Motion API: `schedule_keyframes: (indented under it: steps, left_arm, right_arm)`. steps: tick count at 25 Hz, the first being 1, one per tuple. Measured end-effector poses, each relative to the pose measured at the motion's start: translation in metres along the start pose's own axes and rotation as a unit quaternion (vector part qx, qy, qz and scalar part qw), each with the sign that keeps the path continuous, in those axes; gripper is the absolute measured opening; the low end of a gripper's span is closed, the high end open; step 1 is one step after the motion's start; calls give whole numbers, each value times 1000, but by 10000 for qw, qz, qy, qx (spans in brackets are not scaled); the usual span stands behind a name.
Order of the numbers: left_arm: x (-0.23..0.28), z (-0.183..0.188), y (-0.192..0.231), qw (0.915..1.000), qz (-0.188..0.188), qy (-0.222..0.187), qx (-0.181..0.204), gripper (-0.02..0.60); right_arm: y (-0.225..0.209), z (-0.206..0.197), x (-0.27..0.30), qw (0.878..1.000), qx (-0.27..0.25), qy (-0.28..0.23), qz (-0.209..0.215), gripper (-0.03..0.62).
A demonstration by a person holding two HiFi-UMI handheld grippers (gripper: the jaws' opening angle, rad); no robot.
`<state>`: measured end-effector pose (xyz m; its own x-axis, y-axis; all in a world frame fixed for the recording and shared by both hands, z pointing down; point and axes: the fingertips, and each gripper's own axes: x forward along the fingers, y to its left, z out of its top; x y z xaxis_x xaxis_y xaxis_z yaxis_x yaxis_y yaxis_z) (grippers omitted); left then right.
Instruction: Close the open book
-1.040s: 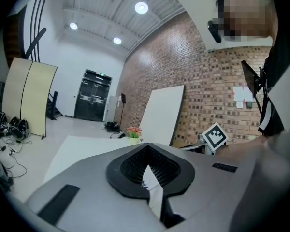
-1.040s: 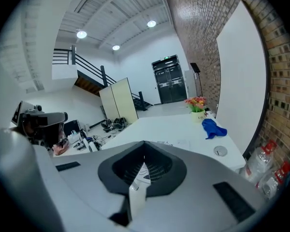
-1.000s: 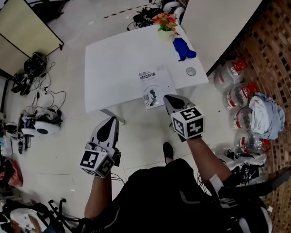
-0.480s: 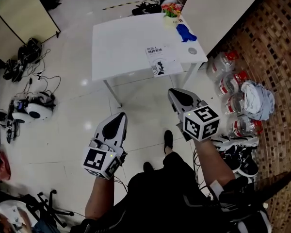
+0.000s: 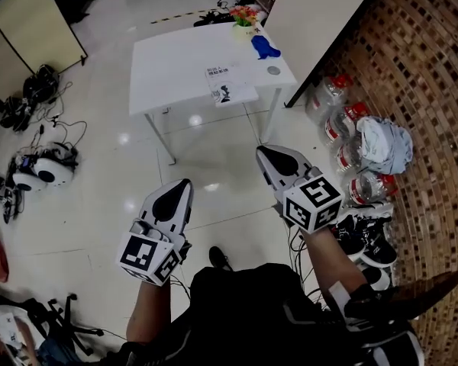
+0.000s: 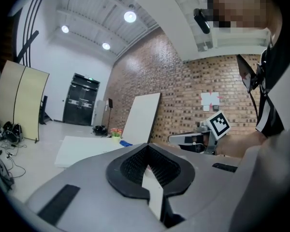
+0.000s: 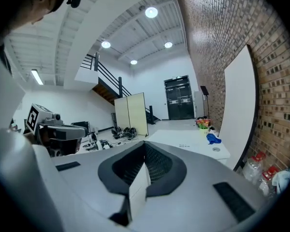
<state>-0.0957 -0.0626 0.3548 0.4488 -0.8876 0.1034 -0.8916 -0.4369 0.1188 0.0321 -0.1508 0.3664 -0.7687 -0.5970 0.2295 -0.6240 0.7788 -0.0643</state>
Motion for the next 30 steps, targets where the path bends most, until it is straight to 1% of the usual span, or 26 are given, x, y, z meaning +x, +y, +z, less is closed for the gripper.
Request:
schedule_keyframes:
  steps: [5, 10, 13, 17, 20, 23, 27, 30]
  left_arm:
    - [-14, -8, -84, 9992, 363, 0, 171, -5]
    - [-36, -11, -176, 9970, 739, 9, 210, -5]
    - [-53, -11, -213, 9951, 967, 4, 189, -5]
    - [-86, -13, -240, 9928, 1162, 95, 277, -5]
    - [-112, -16, -250, 9929, 1148, 92, 298, -5]
    - [-141, -20, -263, 9946, 986, 6, 327, -5]
    - [-197, -27, -275, 9963, 805, -57, 300, -5]
    - [-237, -30, -284, 9976, 592, -132, 325, -5]
  right_arm:
    - [-4, -16, -85, 9995, 107, -206, 231, 0]
    - [2, -31, -166, 9977, 20, -182, 656, 0]
    - [11, -35, -201, 9965, 60, -232, 803, 0]
    - [40, -35, -234, 9952, 63, -332, 923, 0]
    - [64, -37, -250, 9951, 111, -449, 869, 0]
    - [93, -43, -265, 9966, 66, -405, 721, 0]
    - [149, -52, -290, 9973, 158, -433, 565, 0]
    - [190, -59, -308, 9979, 182, -429, 450, 0]
